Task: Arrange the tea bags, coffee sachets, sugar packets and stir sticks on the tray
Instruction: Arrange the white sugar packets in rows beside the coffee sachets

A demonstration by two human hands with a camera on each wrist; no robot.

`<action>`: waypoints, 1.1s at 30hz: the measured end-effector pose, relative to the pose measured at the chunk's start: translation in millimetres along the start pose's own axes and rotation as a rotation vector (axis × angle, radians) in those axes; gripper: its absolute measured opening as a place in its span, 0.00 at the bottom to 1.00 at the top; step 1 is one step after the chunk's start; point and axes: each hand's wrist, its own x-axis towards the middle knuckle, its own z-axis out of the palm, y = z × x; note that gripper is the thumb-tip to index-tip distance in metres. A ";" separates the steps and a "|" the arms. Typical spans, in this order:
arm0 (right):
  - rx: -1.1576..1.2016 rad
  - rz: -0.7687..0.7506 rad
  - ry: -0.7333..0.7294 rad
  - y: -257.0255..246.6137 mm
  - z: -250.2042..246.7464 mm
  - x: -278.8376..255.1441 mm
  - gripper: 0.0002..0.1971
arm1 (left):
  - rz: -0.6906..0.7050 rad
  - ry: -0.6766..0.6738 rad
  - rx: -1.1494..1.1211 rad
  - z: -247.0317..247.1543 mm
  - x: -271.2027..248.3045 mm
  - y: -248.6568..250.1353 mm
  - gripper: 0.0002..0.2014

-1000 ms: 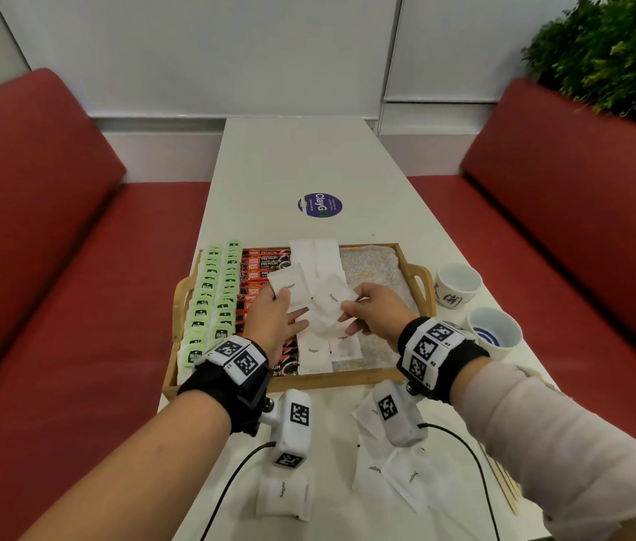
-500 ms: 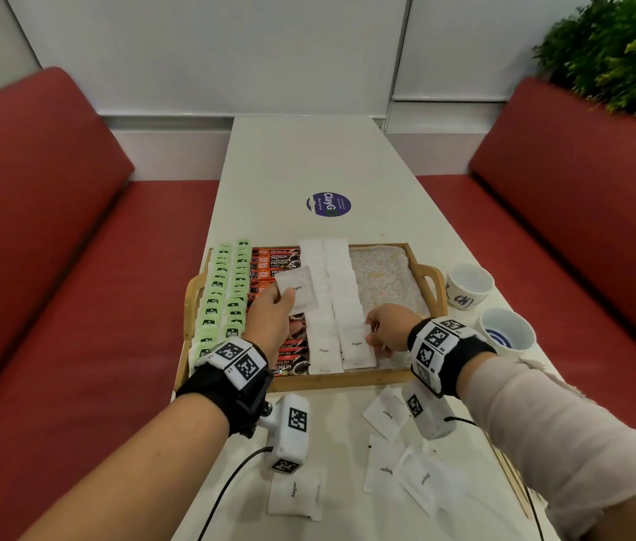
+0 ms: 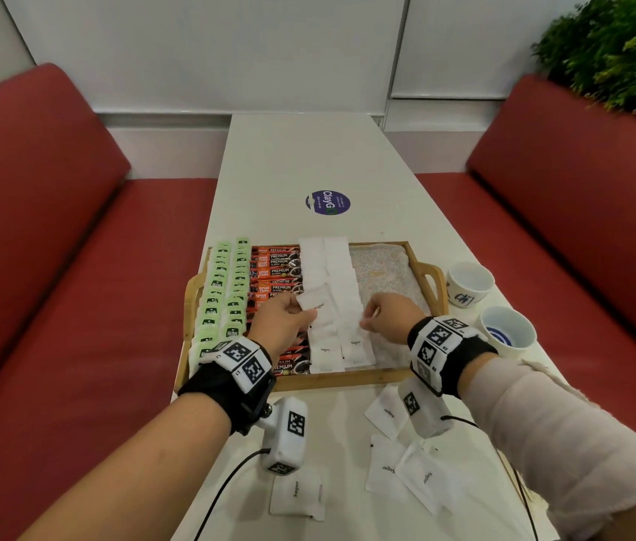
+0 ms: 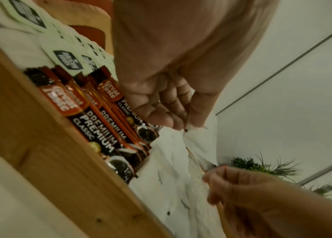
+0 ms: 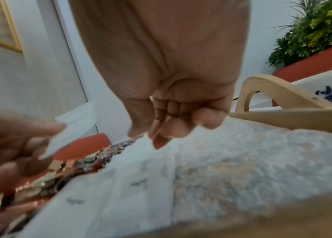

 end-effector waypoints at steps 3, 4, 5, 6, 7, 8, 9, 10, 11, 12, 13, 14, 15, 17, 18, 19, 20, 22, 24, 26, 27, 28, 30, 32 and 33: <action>0.274 -0.103 -0.016 -7.1 -4.5 -8.5 0.05 | 0.026 -0.040 0.119 6.3 1.5 0.0 0.05; 0.305 -0.124 -0.027 -8.3 -5.1 -10.8 0.05 | 0.034 -0.057 0.163 9.1 2.3 -0.4 0.06; 0.310 -0.135 -0.031 -8.9 -5.1 -13.3 0.05 | 0.039 -0.079 0.203 12.0 2.3 -0.5 0.06; 0.301 -0.143 -0.026 -8.7 -4.5 -15.2 0.04 | 0.047 -0.098 0.244 15.1 2.3 -0.7 0.06; 0.286 -0.146 -0.017 -7.4 -3.3 -16.4 0.04 | 0.055 -0.114 0.287 18.3 1.7 -0.6 0.07; 0.276 -0.144 -0.009 -5.3 -2.0 -17.2 0.03 | 0.064 -0.121 0.325 21.4 1.3 -0.7 0.09; 0.272 -0.133 -0.004 -2.4 -0.4 -17.4 0.03 | 0.068 -0.122 0.353 23.9 1.0 -0.8 0.10; 0.272 -0.118 0.000 0.8 1.0 -17.4 0.03 | 0.072 -0.116 0.368 25.8 0.9 -1.0 0.10; 0.265 -0.097 0.006 4.2 2.3 -16.9 0.04 | 0.073 -0.110 0.367 26.9 0.8 -1.4 0.09; 0.249 -0.073 0.017 8.0 3.7 -15.6 0.05 | 0.080 -0.103 0.357 27.4 1.1 -2.5 0.09; 0.225 -0.046 0.028 11.4 4.9 -14.0 0.05 | 0.087 -0.095 0.354 27.4 1.2 -3.3 0.08; 0.202 -0.022 0.036 14.5 6.2 -12.5 0.05 | 0.094 -0.087 0.359 27.1 1.6 -4.1 0.09; 0.185 -0.003 0.038 17.2 7.9 -11.3 0.05 | 0.100 -0.080 0.364 26.8 1.9 -4.8 0.09; 0.172 0.025 0.033 20.8 12.0 -9.5 0.06 | 0.104 -0.073 0.372 26.4 2.6 -6.4 0.11; 0.165 0.036 0.030 21.7 14.0 -9.3 0.07 | 0.104 -0.075 0.376 26.2 3.0 -7.0 0.11; 0.157 0.046 0.026 21.9 16.2 -9.2 0.08 | 0.104 -0.078 0.382 26.0 3.9 -7.8 0.11; 0.150 0.057 0.025 21.7 18.1 -9.1 0.09 | 0.106 -0.079 0.390 26.0 4.5 -8.7 0.11; 0.126 0.082 0.027 20.7 21.1 -8.3 0.11 | 0.106 -0.077 0.397 26.4 5.7 -10.6 0.12; 0.093 0.100 0.033 19.4 22.8 -6.4 0.12 | 0.108 -0.069 0.398 26.4 6.6 -11.8 0.12; 0.074 0.107 0.033 18.1 23.7 -4.7 0.13 | 0.105 -0.069 0.404 26.3 6.9 -12.0 0.11; 0.066 0.110 0.029 17.2 24.0 -4.1 0.13 | 0.106 -0.070 0.406 26.1 7.0 -12.2 0.11; 0.059 0.113 0.026 16.5 24.2 -3.6 0.13 | 0.106 -0.071 0.408 25.7 7.2 -12.2 0.11; 0.039 0.123 0.028 14.8 24.7 -2.9 0.14 | 0.108 -0.072 0.414 24.8 6.9 -12.0 0.12; 0.005 0.135 0.031 12.9 24.3 -4.2 0.13 | 0.104 -0.076 0.416 24.4 6.7 -11.7 0.12; -0.005 0.140 0.033 12.2 23.9 -5.2 0.13 | 0.102 -0.076 0.415 24.3 6.2 -11.0 0.12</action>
